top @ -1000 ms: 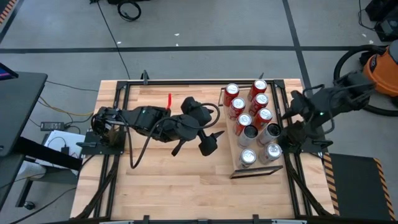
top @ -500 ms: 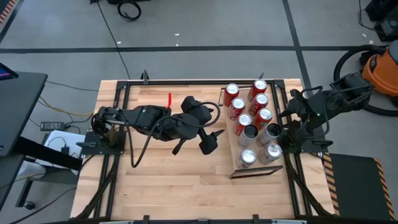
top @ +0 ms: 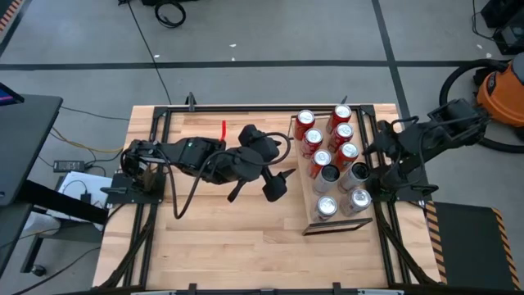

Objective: Place canned beverage on shelf
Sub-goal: Adjust the white pink soda can on the shelf

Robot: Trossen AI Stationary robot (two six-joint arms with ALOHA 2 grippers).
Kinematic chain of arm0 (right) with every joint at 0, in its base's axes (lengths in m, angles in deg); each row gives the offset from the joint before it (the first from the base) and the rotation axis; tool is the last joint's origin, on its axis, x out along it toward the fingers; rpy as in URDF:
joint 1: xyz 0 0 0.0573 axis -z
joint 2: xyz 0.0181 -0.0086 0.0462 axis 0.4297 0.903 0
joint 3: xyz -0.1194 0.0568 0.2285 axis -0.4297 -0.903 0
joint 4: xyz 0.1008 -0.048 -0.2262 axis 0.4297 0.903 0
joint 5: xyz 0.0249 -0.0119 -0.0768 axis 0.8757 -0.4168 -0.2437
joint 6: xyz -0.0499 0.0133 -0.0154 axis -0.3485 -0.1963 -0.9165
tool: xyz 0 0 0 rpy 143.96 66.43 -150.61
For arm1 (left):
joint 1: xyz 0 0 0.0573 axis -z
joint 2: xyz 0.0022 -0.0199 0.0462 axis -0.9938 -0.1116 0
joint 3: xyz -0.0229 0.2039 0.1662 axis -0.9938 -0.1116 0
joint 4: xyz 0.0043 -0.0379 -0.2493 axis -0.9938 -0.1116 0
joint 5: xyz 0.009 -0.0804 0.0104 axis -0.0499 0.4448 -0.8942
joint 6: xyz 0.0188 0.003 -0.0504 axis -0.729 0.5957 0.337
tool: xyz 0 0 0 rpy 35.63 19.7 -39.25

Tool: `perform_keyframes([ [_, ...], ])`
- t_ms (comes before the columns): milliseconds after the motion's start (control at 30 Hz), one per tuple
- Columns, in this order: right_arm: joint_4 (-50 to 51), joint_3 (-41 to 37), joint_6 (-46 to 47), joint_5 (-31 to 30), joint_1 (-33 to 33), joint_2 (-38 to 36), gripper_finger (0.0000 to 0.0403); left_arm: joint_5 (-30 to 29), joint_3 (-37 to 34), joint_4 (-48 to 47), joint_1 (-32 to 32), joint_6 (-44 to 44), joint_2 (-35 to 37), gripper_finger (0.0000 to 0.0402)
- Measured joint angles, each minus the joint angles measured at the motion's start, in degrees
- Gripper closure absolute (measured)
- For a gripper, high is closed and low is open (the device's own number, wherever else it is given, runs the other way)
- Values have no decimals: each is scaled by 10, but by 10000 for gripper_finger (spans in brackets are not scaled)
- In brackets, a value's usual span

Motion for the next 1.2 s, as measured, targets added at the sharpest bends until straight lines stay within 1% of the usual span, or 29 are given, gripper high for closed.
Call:
perform_keyframes([
  [133, 0, 0, -14, -8, 0, 17, 82, 0, 0, 0, 0, 0, 0, 4],
  [267, 1, 0, -22, -3, 0, 35, 71, 0, 0, 0, 0, 0, 0, 4],
  [367, 5, 0, -19, 11, 0, 50, 70, 0, 0, 0, 0, 1, 0, 4],
  [433, 20, 0, -11, 11, 0, 56, 71, 0, 0, 0, 0, 2, 0, 4],
  [600, 18, -9, -10, 9, -5, 59, 72, 0, 0, 0, 0, 2, 0, 4],
  [767, 20, -34, -11, 9, -5, 59, 72, 0, 0, 0, 0, 2, 0, 4],
  [1000, 20, -74, -13, -7, -5, 59, 73, 0, 0, -1, 0, 0, 0, 4],
  [1200, 19, -90, -16, -7, -5, 59, 91, 0, 0, -1, 0, 0, 0, 4],
])
